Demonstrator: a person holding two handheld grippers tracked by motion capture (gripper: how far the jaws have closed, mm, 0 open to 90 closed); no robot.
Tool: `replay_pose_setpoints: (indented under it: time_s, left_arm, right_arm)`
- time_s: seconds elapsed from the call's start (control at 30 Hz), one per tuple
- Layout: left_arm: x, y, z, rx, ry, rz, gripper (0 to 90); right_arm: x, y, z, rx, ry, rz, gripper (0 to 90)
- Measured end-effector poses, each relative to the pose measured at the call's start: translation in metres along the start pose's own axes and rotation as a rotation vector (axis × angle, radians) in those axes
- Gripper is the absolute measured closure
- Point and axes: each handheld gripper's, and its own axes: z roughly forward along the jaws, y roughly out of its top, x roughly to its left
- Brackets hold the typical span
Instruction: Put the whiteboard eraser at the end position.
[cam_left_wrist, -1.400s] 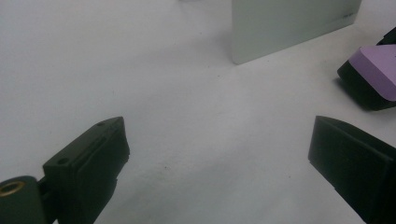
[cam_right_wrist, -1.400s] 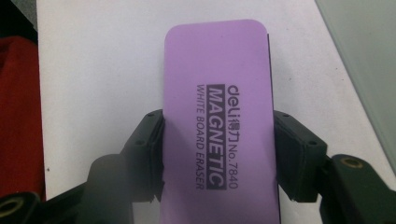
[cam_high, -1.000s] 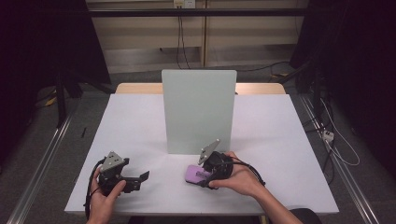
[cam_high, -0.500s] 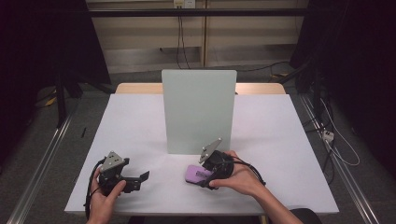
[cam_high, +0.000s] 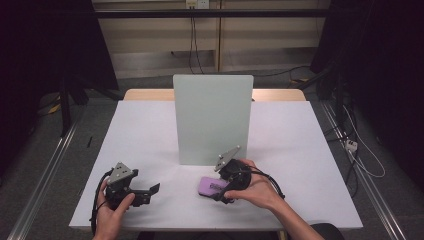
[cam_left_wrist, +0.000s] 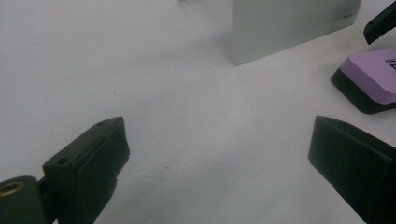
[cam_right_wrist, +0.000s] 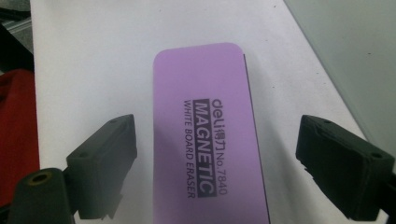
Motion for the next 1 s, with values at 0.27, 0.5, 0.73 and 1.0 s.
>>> replay_pose_setpoints:
  time_s: [0.27,0.5,0.73,1.0]
  left_arm:
    - [0.000,0.000,0.000,0.008,0.000,0.003,4.9]
    - [0.000,0.000,0.002,0.011,-0.005,0.003,4.8]
    - [0.001,0.000,0.002,0.006,0.002,-0.002,4.9]
    - [0.002,0.000,0.001,0.012,0.007,-0.006,4.8]
  right_arm:
    - [-0.003,-0.001,-0.004,-0.031,-0.022,0.031,7.9]
    - [-0.007,-0.001,-0.011,-0.088,-0.063,0.084,7.8]
    - [-0.009,-0.003,-0.019,-0.130,-0.097,0.145,7.8]
    - [-0.013,-0.011,-0.028,-0.173,-0.143,0.199,7.8]
